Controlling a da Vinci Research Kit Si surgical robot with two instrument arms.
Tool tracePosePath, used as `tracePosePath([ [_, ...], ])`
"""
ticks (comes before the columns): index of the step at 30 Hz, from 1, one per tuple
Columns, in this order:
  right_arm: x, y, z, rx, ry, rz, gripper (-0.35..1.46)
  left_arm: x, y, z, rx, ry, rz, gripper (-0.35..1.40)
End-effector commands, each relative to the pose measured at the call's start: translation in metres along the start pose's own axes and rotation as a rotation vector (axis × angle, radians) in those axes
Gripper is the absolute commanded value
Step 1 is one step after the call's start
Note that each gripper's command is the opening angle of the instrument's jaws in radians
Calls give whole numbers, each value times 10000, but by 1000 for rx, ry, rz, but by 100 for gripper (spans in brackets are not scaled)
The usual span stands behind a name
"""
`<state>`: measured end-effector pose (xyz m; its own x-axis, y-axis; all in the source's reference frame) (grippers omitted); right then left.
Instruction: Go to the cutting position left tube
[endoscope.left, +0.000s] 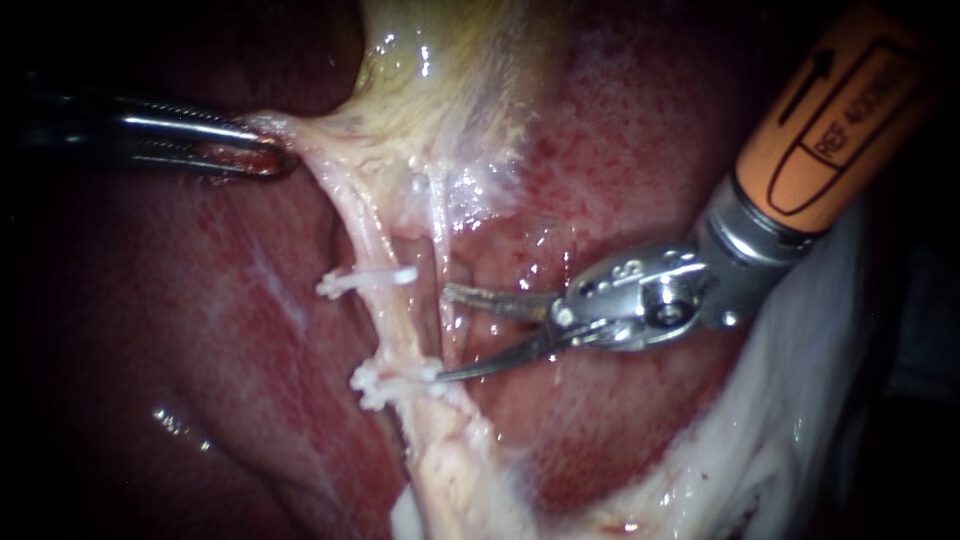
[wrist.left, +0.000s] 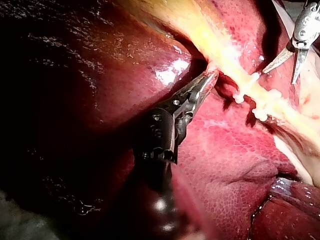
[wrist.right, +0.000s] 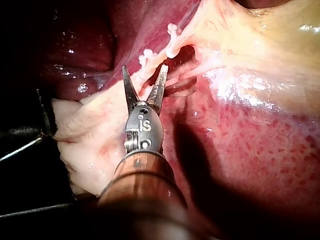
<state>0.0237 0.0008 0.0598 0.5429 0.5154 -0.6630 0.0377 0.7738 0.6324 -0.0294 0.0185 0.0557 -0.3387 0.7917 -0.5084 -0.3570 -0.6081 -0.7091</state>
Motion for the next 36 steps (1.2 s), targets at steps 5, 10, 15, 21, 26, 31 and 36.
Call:
tracePosePath([
  [5, -9, 6, 16, 43, -18, 30, 143, 1, 1, -1, -1, 0, 0, -35],
  [10, -21, 17, 31, 60, -31, 51, 143, 4, 1, -7, -6, 1, 4, -35],
  [15, -29, 25, 39, 70, -38, 59, 143, 8, 0, -14, -11, 6, 1, -35],
  [21, -32, 32, 43, 70, -40, 68, 143, 15, 1, -24, -11, 13, 7, -35],
  [26, -31, 34, 45, 104, -27, 65, 143, 15, 5, -26, -9, 13, 6, -35],
  [31, -26, 34, 49, 159, 1, 69, 143, 15, 6, -25, -8, 14, 6, -35],
  [36, -14, 31, 60, 208, 23, 66, 143, 15, 6, -25, -8, 14, 6, -35],
])
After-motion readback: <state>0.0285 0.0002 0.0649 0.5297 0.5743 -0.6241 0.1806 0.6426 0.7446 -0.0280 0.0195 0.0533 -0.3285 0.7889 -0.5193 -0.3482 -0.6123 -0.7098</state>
